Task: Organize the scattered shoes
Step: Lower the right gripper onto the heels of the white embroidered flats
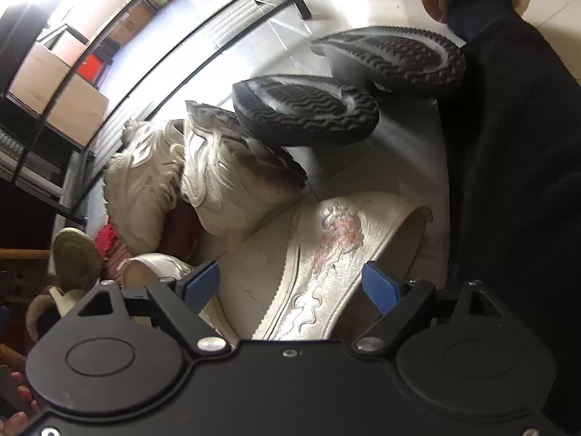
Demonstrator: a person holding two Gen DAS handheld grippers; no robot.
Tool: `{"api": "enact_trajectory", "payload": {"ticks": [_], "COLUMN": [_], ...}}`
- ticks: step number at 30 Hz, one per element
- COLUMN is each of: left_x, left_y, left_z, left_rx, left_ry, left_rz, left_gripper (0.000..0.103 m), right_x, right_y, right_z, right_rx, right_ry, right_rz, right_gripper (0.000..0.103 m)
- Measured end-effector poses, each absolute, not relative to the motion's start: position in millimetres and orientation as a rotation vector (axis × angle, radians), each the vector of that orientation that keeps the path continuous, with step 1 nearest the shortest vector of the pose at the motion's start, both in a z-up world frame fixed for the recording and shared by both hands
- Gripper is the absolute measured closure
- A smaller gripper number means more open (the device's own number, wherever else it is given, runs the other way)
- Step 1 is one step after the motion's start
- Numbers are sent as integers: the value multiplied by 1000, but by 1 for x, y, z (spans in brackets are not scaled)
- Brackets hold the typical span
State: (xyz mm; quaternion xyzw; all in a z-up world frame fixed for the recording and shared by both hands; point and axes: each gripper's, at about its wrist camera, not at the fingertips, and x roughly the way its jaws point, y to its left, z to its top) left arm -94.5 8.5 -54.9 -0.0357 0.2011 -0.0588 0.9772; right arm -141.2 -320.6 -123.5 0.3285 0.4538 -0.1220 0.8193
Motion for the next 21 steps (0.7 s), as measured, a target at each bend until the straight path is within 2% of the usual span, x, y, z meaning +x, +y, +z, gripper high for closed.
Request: {"api": "enact_trajectory", "payload": {"ticks": [10, 13, 15, 18, 19, 21], "left_x": [-97, -98, -98, -100, -101, -103], "left_y": [12, 10, 9, 6, 6, 5], "left_z": [-57, -57, -57, -58, -58, -59], "left_rx": [-76, -74, -72, -62, -57, -53], "left_ry": [410, 409, 409, 415, 416, 416], "left_rz": [-119, -122, -125, -139, -142, -145], "left_gripper": [0, 0, 0, 0, 0, 0], "right_x": [-139, -139, -139, -139, -139, -138], "right_y": [-317, -315, -313, -312, -313, -312], "right_z": [-142, -142, -144, -156, -160, -164], "right_rx": [679, 649, 636, 687, 703, 719], "right_ry": [1017, 1035, 1048, 1073, 1073, 1068], "right_rz": [-329, -345, -342, -318, -314, -295], "right_gripper": [34, 31, 26, 26, 29, 42]}}
